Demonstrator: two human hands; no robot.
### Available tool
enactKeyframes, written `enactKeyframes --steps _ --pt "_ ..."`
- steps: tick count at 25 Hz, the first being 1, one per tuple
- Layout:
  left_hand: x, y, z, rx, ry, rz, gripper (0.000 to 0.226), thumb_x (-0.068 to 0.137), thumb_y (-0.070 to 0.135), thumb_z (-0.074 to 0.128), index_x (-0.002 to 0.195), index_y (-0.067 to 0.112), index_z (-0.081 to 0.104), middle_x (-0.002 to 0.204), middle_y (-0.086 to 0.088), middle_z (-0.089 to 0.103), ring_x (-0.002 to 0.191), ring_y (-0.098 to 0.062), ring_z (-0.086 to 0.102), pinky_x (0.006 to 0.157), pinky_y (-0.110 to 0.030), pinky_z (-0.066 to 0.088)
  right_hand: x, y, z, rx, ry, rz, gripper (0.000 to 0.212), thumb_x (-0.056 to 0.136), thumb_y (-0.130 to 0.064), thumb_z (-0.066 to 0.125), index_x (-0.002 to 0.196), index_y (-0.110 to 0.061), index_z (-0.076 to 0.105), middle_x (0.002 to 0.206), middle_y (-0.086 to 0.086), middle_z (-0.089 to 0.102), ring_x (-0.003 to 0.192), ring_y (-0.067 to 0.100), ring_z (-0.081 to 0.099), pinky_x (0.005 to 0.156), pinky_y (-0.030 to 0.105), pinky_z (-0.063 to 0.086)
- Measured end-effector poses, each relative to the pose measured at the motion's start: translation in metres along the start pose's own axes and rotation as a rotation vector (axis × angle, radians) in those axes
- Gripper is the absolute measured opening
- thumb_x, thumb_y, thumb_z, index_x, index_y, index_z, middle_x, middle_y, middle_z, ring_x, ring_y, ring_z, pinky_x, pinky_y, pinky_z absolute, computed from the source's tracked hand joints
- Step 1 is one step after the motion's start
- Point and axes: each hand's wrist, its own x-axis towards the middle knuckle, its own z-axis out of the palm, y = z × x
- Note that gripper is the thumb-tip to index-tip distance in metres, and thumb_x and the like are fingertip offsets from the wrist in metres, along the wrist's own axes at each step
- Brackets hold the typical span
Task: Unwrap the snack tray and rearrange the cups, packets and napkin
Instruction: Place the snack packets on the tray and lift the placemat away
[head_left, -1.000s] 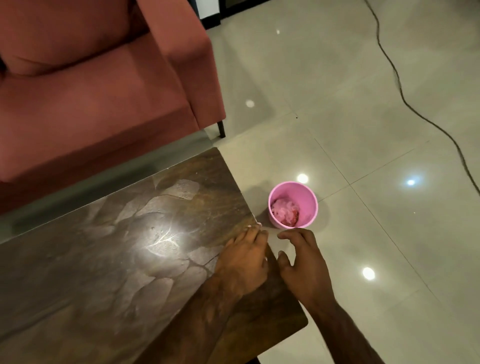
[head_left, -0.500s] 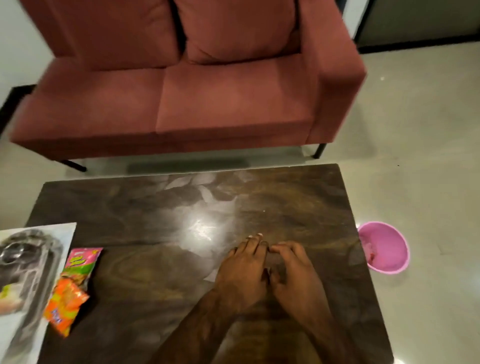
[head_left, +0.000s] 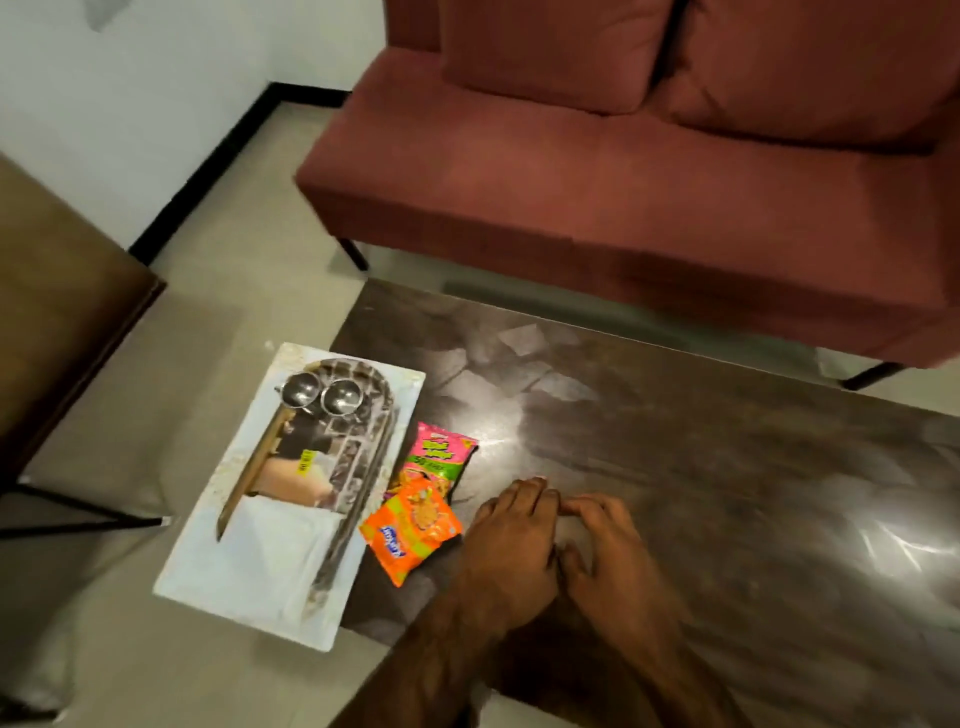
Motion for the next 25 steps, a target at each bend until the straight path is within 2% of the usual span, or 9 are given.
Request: enactKeyframes --steps 2,5,10,14,17,19,22,23,25 --pt "-0.01 -0.046 -0.019 -0.03 -0.038 -0.059 0.089 0.073 0.052 0.016 0.146 0.01 0.044 0.156 -0.011 0.04 0.144 -0.028 0.036 0.117 -0.039 0.03 0.02 -0.036 0.034 0.03 -0.029 -0.018 0.048 0.081 -0.016 0.058 0.127 -0.019 0.07 0.127 -0.011 0.051 0.114 0.011 0.061 0.093 -0.005 0.031" --pt "-0.019 -0.101 -0.031 -0.045 0.023 -0.122 0.084 0.072 0.048 0.021 0.141 0.01 0.049 0.149 -0.013 0.048 0.138 -0.031 0.044 0.112 -0.04 0.036 0.046 -0.068 0.075 0.004 -0.085 -0.061 0.051 0.077 -0.02 0.054 0.125 -0.024 0.069 0.129 -0.007 0.059 0.114 0.013 0.063 0.093 0.016 0.045" --pt "-0.039 -0.181 -0.022 -0.125 0.01 -0.289 0.085 0.07 0.051 0.022 0.143 0.014 0.045 0.145 -0.008 0.049 0.132 -0.029 0.048 0.107 -0.037 0.041 0.076 -0.088 0.146 0.031 -0.172 0.001 0.061 0.081 -0.03 0.06 0.141 -0.021 0.061 0.134 0.005 0.062 0.121 0.027 0.063 0.105 0.041 0.052" --pt "-0.052 -0.21 -0.002 -0.172 -0.118 -0.399 0.078 0.076 0.052 0.025 0.145 0.018 0.038 0.14 -0.006 0.046 0.125 -0.031 0.05 0.096 -0.038 0.044 0.096 -0.068 0.188 -0.078 -0.224 0.304 0.081 0.078 -0.049 0.066 0.152 -0.021 0.047 0.143 0.007 0.058 0.13 0.035 0.059 0.109 0.051 0.052" --pt "-0.051 -0.225 0.019 -0.199 -0.23 -0.443 0.066 0.088 0.036 0.048 0.149 0.018 0.031 0.145 -0.008 0.042 0.129 -0.031 0.047 0.102 -0.041 0.044 0.116 0.008 0.239 0.031 -0.198 0.502 0.097 0.053 -0.06 0.056 0.142 -0.022 0.056 0.138 0.01 0.066 0.128 0.036 0.066 0.107 0.052 0.055" --pt "-0.052 -0.231 0.029 -0.241 -0.3 -0.452 0.069 0.086 0.038 0.047 0.15 0.017 0.031 0.147 -0.008 0.043 0.13 -0.031 0.047 0.104 -0.042 0.043 0.117 0.025 0.255 0.17 -0.208 0.533 0.082 0.055 -0.047 0.068 0.135 -0.028 0.059 0.126 0.005 0.072 0.119 0.034 0.071 0.105 0.054 0.057" --pt "-0.06 -0.235 0.042 -0.285 -0.379 -0.42 0.065 0.088 0.037 0.047 0.148 0.015 0.034 0.146 -0.008 0.047 0.13 -0.031 0.048 0.104 -0.044 0.043 0.113 -0.035 0.232 0.237 -0.175 0.538 0.046 0.081 -0.002 0.076 0.119 -0.025 0.066 0.109 -0.001 0.071 0.104 0.026 0.07 0.1 0.045 0.057" --pt "-0.064 -0.235 0.046 -0.302 -0.411 -0.407 0.063 0.091 0.034 0.05 0.148 0.015 0.034 0.147 -0.009 0.046 0.131 -0.031 0.047 0.105 -0.043 0.043 0.113 -0.04 0.23 0.205 -0.169 0.56 0.034 0.085 0.002 0.074 0.103 -0.027 0.068 0.101 -0.002 0.072 0.1 0.026 0.071 0.098 0.045 0.057" --pt "-0.072 -0.238 0.054 -0.347 -0.453 -0.392 0.062 0.093 0.031 0.053 0.15 0.016 0.032 0.149 -0.009 0.044 0.133 -0.031 0.045 0.107 -0.044 0.042 0.112 -0.045 0.228 0.179 -0.177 0.606 0.032 0.088 0.001 0.073 0.082 -0.03 0.069 0.086 -0.006 0.073 0.092 0.029 0.074 0.096 0.048 0.06"
